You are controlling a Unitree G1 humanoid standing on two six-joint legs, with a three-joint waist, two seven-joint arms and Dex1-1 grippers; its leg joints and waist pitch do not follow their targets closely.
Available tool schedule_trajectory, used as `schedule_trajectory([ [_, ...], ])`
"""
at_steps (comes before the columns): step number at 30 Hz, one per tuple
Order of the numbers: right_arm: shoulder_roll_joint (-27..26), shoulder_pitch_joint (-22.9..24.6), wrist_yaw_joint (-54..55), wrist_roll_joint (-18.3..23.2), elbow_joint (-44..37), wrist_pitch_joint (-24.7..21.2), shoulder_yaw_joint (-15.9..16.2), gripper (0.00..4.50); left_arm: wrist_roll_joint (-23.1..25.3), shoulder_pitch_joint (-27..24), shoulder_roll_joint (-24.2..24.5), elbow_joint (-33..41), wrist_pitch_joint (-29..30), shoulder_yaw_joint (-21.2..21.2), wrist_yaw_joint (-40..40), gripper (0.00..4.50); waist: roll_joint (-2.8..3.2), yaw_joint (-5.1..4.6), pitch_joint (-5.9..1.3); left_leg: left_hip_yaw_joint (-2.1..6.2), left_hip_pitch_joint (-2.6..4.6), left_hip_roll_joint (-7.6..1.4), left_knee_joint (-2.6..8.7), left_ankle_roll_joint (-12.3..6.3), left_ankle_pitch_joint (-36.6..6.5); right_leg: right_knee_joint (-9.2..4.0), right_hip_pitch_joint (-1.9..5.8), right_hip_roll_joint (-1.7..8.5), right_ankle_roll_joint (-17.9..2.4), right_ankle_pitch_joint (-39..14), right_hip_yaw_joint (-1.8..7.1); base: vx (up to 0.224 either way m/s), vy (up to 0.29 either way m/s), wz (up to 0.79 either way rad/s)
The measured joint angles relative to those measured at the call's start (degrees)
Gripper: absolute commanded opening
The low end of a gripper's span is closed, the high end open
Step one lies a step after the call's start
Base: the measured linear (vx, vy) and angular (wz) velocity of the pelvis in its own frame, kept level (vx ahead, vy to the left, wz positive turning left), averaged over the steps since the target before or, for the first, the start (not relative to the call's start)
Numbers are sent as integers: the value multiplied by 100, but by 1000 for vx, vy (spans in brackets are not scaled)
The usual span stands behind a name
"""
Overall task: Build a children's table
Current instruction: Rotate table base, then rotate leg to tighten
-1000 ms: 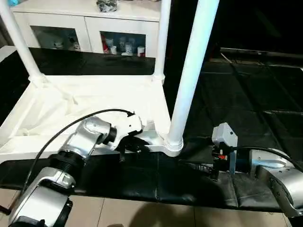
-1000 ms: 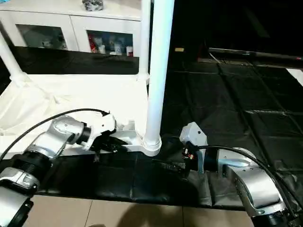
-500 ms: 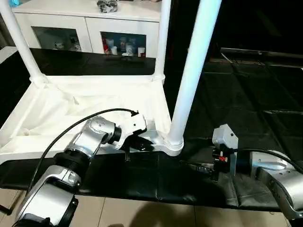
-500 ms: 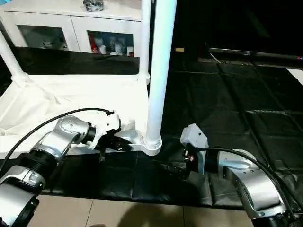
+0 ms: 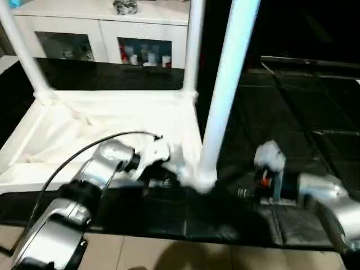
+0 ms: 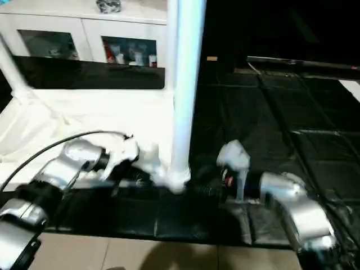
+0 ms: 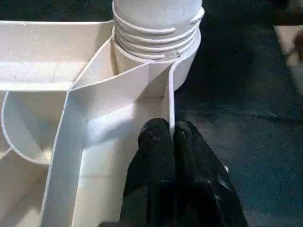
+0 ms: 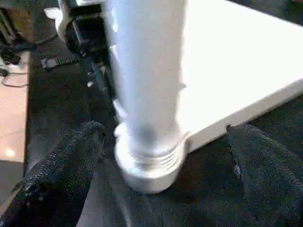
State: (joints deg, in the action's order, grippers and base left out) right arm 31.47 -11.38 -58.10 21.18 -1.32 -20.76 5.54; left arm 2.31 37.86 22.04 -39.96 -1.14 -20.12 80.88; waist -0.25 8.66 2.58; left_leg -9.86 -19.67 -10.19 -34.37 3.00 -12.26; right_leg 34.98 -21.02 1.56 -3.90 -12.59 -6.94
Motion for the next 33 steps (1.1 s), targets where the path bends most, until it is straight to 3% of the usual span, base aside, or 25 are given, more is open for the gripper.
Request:
schedule_trajectory([
  [6,73,-203,-850,166,254,74,302,450,-19,-30,57,48,-298,-129,269,10,-1,89,0,0,-18,0,-11,-4,-1,-1,-2,7,12,-2,-6,0,0,0],
  [18,-176,-1055,-1680,-96,1583,531,782,343,4,-51,135,239,-424,-277,488,0,-2,129,0,-4,-33,0,-19,-11,4,2,-9,25,8,4,-23,0,0,0],
  [33,-336,-1334,-2244,-137,2185,771,917,223,-8,-51,153,267,-394,-280,504,0,-2,122,-1,-4,-39,0,-27,-14,4,10,-26,27,8,4,-25,0,0,0],
])
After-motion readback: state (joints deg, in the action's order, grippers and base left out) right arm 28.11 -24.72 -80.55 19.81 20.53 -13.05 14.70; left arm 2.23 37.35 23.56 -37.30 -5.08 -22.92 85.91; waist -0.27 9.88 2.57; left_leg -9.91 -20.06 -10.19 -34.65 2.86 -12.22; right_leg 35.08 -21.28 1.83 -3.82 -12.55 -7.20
